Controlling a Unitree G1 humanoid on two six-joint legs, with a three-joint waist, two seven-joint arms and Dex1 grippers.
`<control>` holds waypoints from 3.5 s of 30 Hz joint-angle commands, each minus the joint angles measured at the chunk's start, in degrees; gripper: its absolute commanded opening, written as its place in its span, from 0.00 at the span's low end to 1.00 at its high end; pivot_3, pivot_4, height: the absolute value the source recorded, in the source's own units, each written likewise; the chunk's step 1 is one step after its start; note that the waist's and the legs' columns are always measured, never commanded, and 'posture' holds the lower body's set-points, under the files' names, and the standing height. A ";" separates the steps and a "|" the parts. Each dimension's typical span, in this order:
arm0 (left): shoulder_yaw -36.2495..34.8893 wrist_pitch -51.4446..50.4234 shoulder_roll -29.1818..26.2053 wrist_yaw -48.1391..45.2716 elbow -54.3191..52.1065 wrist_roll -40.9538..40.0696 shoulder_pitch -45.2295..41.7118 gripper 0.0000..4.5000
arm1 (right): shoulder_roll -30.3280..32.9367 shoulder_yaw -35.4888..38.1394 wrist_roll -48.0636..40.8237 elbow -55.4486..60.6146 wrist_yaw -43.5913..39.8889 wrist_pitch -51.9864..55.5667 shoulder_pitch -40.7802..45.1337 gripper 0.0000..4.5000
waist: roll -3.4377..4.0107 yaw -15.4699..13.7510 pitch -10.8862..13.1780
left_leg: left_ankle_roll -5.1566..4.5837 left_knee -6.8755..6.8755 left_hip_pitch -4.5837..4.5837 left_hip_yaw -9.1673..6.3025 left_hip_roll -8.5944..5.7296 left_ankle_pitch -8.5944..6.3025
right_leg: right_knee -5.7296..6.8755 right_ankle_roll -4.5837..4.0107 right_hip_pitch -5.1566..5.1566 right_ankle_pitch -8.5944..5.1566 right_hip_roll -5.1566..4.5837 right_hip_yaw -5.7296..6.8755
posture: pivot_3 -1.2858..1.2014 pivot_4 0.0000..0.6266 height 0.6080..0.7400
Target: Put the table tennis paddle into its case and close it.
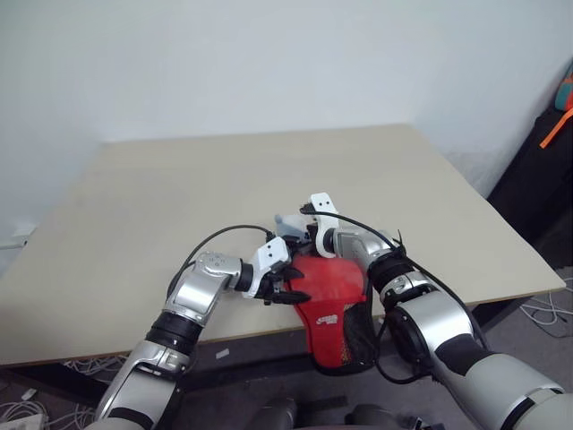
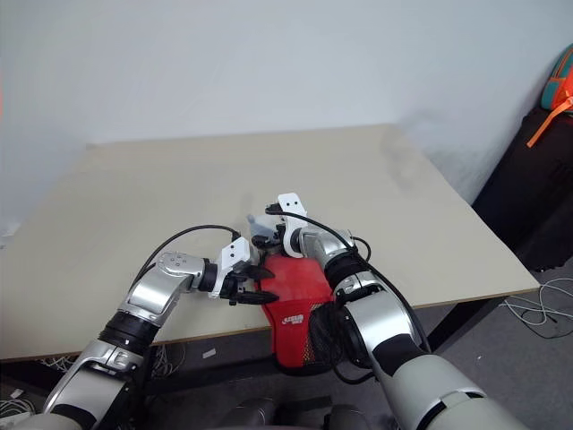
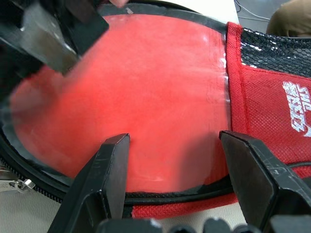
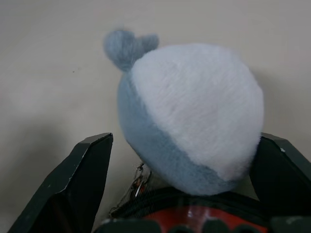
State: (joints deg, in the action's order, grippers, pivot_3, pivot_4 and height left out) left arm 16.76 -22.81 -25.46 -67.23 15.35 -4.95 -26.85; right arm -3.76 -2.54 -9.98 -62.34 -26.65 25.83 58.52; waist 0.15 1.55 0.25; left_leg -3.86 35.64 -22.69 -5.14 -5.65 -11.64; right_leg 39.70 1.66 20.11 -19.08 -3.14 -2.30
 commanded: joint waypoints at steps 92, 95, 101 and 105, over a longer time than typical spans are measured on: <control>5.61 31.96 7.38 3.76 53.69 8.69 -10.79 0.69 | 56.84 23.27 -40.09 118.94 -13.86 35.63 -75.93 0.72 | -0.63 -4.08 -0.59 | -0.87 0.23 0.15 -0.21 0.10 -0.73 | -1.47 0.84 -1.59 -0.63 -0.98 0.72 | 0.52 0.00 1.00; 5.57 31.64 7.33 4.28 53.05 8.71 -11.10 0.69 | 57.72 22.62 -38.52 118.24 -12.55 35.20 -75.53 0.72 | -0.62 -4.08 -0.60 | -0.88 0.14 0.15 -0.22 0.12 -0.73 | -1.65 0.83 -1.60 -0.63 -0.99 0.76 | 0.52 0.00 1.00; 2.81 19.27 5.86 -2.98 39.56 3.13 -12.91 0.69 | 53.67 23.23 -39.11 112.94 -6.40 33.89 -66.95 0.72 | -0.66 -3.23 -0.49 | -0.91 0.08 -0.01 -0.17 0.13 -0.74 | -1.84 0.93 -1.23 -0.51 -1.24 1.02 | 0.52 0.00 1.00; 1.01 11.44 4.15 -5.63 30.52 0.60 -13.23 0.69 | 49.56 23.08 -38.95 108.03 -0.86 33.60 -59.30 0.72 | -0.58 -3.06 -0.44 | -0.97 0.12 -0.61 -0.13 0.12 -0.77 | -1.88 0.95 -0.47 -0.01 -1.49 1.41 | 0.52 0.00 1.00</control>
State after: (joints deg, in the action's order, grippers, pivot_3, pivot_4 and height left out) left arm 16.85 -6.34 -20.27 -71.58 46.42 -5.33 -41.36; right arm 46.79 19.30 -49.10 47.44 -30.42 60.52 -3.75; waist -0.42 -1.51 -0.18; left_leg -4.83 35.80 -23.54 -5.26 -5.54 -12.45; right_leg 37.84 2.60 19.91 -19.06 -4.62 -0.89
